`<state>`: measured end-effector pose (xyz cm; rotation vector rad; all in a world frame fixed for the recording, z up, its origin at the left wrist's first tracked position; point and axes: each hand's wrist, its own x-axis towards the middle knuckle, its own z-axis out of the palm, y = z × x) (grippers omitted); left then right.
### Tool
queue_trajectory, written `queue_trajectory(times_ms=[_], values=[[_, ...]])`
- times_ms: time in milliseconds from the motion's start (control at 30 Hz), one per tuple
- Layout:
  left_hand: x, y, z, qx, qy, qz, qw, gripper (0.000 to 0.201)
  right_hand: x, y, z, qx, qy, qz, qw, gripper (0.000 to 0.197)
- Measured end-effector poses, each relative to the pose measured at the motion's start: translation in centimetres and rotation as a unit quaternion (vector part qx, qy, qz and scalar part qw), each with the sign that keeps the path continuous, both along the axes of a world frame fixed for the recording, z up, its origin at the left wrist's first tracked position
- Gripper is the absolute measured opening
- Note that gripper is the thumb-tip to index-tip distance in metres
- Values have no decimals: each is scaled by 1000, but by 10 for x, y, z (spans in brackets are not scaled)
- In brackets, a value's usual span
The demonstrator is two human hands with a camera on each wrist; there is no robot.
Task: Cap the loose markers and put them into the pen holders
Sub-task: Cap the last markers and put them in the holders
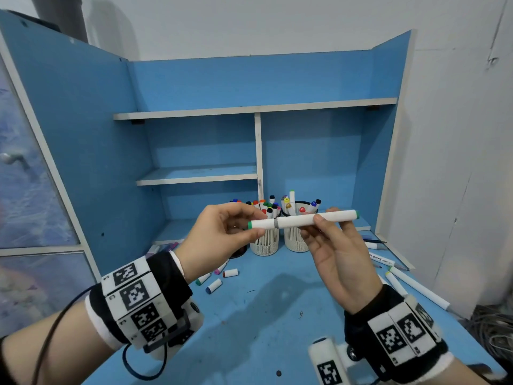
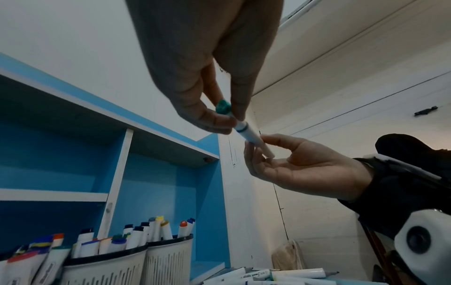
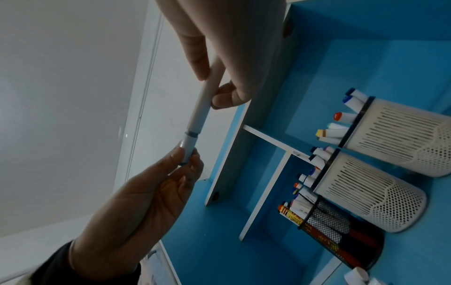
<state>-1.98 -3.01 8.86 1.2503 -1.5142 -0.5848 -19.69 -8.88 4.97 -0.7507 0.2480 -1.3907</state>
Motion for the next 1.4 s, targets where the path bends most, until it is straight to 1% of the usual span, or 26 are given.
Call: queue_trajectory(times_ms=[167, 200, 400, 467, 533, 567, 633, 700, 733, 800, 867, 967, 1033, 1133, 1233, 1267, 1333, 1367, 1400], values=[[-3, 0, -4, -9, 64, -5, 998, 18, 3, -1, 0, -21, 1, -15, 1000, 16], [-4, -1, -4, -11, 70, -5, 998, 18, 4, -2, -1, -30, -1, -15, 999, 18], [-3, -6, -6, -18, 78, -9, 997, 18, 13, -6, -10, -64, -10, -28, 998, 52], [-1, -8, -8, -8, 84, -8, 996, 17, 15, -7, -12, -65, -3, -33, 997, 57], [2, -12, -10, -3, 66, -6, 998, 18, 14, -9, -11, -62, 15, -36, 997, 51], [4, -15, -10, -1, 45, -3, 999, 18, 12, -11, -9, -67, 27, -32, 997, 46], [9, -25, -11, 14, -30, 5, 999, 20, 9, -16, -6, -85, 76, -22, 993, 34], [12, -37, -11, 36, -120, 21, 992, 19, 5, -21, -1, -98, 156, -38, 982, 23], [12, -43, -10, 40, -147, 30, 988, 18, 4, -24, 1, -104, 192, -53, 974, 21], [6, -51, -8, 30, -159, 36, 986, 20, 0, -29, 5, -116, 243, -75, 960, 21], [-5, -57, -2, 8, -171, 26, 985, 23, -5, -33, 8, -128, 275, -82, 949, 22], [-25, -67, 6, -25, -211, -15, 977, 25, -12, -39, 11, -149, 313, -93, 934, 21], [-38, -73, 10, -43, -235, -35, 970, 24, -17, -42, 14, -154, 324, -100, 928, 20], [-50, -85, 14, -64, -262, -41, 962, 20, -29, -49, 18, -157, 354, -118, 914, 19], [-54, -101, 16, -61, -296, -50, 952, 18, -45, -57, 20, -155, 371, -93, 911, 20], [-55, -108, 17, -58, -301, -46, 951, 19, -51, -61, 19, -150, 390, -85, 905, 22], [-55, -122, 18, -56, -291, -28, 955, 28, -67, -73, 14, -139, 456, -80, 876, 26], [-54, -129, 20, -54, -278, -17, 959, 39, -76, -80, 9, -141, 500, -83, 850, 27], [-53, -136, 22, -53, -269, -7, 962, 51, -86, -87, 4, -152, 548, -89, 818, 27]])
